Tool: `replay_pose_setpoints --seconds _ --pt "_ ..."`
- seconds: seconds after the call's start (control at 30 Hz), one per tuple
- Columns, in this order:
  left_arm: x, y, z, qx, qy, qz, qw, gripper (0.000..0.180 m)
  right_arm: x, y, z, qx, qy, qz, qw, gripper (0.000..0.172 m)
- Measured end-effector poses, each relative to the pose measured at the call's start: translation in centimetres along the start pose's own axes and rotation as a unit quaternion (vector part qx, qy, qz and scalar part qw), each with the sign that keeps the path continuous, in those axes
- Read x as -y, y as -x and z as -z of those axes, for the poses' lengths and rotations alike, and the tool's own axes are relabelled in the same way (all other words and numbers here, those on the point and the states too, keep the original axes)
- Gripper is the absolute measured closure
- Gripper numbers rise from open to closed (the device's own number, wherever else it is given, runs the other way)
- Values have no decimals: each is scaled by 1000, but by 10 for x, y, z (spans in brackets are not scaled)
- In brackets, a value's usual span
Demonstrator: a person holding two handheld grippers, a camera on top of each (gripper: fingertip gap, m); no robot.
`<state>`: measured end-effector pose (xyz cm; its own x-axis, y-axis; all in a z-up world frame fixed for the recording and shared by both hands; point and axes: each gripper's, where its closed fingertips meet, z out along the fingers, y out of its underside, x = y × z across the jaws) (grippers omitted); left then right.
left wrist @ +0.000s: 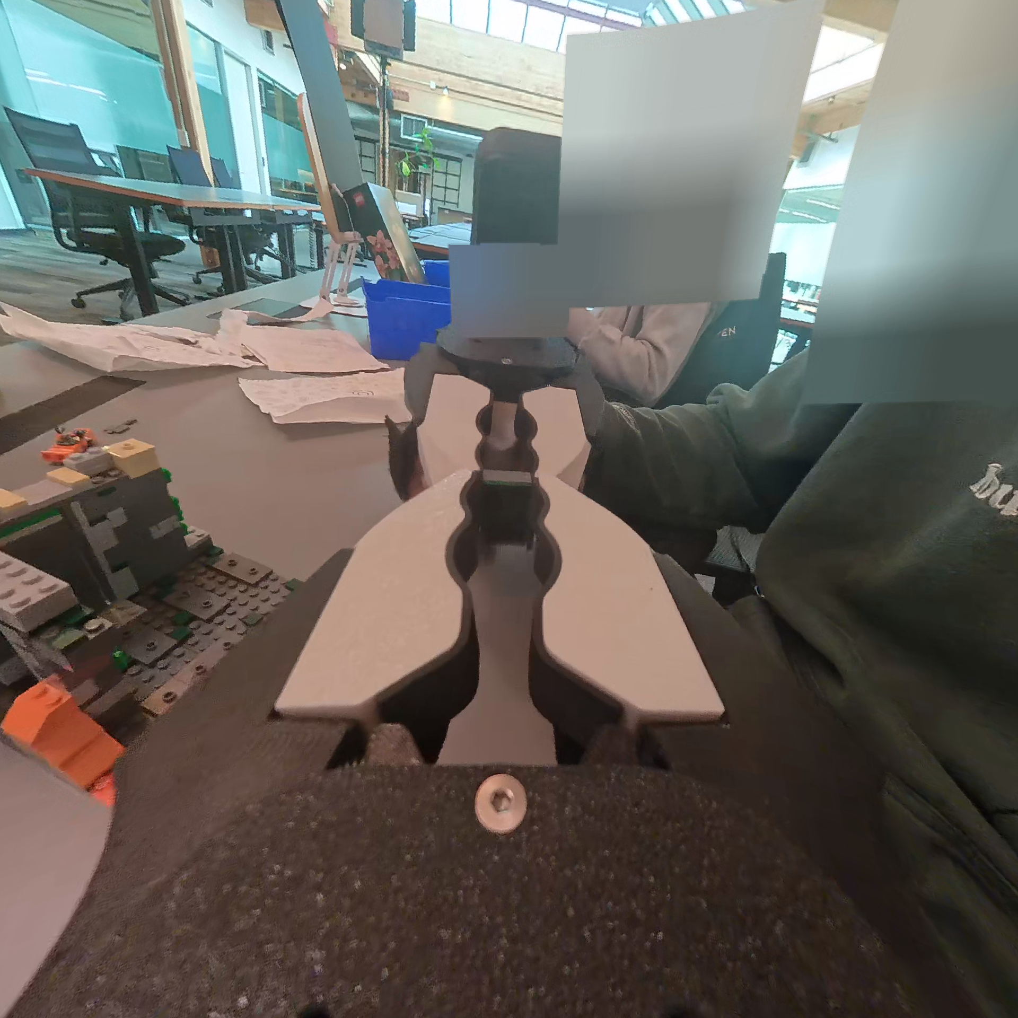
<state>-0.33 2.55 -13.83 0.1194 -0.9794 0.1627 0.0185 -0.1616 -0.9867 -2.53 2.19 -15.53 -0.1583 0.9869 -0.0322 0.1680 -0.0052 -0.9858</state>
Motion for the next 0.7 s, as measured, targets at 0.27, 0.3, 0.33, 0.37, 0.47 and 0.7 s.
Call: replay_pose_setpoints --seconds 0.27,0.3,0.33,0.37,0.47,0.7 --pt "-5 -5 2 -10 36 -27 999 164 0 7 8 58 -12 -40 997 155" --pt "-5 -7 4 -16 37 -27 999 164 0 10 11 74 -14 -45 996 155" --pt "0 -4 11 -10 26 -27 999 164 4 9 19 82 -30 -55 995 155" --pt "5 2 20 3 15 -26 1000 165 9 4 29 75 -48 -62 994 156" --pt "8 11 27 22 15 -30 999 164 5 -2 29 52 -34 -45 997 155" --pt "-6 6 16 15 39 -48 998 165 -8 -3 17 50 -3 -47 998 155"
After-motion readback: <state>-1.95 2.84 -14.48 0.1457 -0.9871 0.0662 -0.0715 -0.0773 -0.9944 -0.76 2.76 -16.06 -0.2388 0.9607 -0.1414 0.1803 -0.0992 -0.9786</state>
